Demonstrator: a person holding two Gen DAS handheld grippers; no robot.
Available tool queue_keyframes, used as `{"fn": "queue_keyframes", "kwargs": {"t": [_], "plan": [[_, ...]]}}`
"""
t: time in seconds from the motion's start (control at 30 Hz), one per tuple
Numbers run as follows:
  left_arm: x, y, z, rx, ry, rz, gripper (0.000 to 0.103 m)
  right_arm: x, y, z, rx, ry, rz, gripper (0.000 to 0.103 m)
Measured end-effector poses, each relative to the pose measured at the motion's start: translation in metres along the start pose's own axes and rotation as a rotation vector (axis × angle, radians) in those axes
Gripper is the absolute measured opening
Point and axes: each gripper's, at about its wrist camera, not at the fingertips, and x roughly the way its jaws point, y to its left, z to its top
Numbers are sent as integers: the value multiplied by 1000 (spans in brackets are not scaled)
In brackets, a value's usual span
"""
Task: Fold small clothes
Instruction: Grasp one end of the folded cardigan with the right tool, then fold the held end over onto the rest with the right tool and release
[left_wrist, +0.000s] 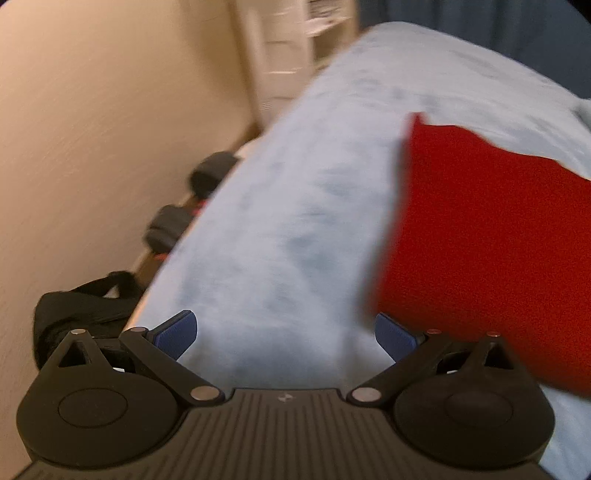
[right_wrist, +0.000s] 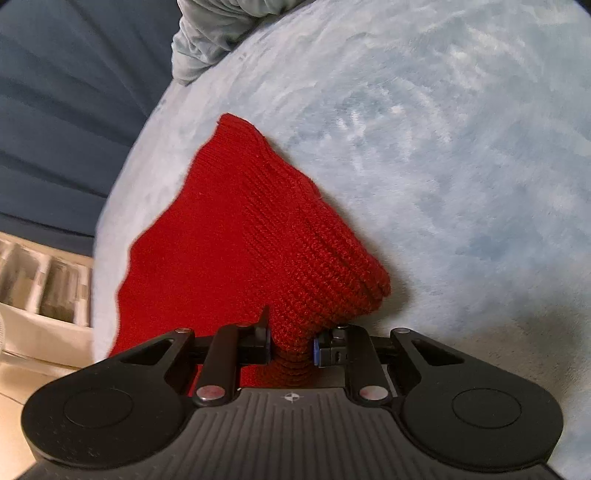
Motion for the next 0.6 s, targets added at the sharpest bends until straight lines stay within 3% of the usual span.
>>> {"fn": "queue_keyframes", "kwargs": {"t": [0.1,0.23,0.3,0.37,0.43,0.53,0.6], "plan": [[28,8,3,-13,29,30,103,-2,16,-1,-58,-17,-69,19],[54,18,2,-95,54,-79,102,-14,58,-6,-224,-71,-184,17],[57,17,-5,-113,16,-93,102,-23,91,-13,-359,-122,-229,16],[58,16,-12,-86,-38,-105,103,-31,134,-24,-546,-183,-258,16],[60,19,-10,-77,-40,-124,102,-37,183,-48,-779,-258,-239,16],[60,28,-4,-117,-33,-168,102,-39,251,-110,-1135,-354,-167,15],[63,34,0,-140,-17,-192,102,-34,279,-171,-1372,-384,-86,15]]}}
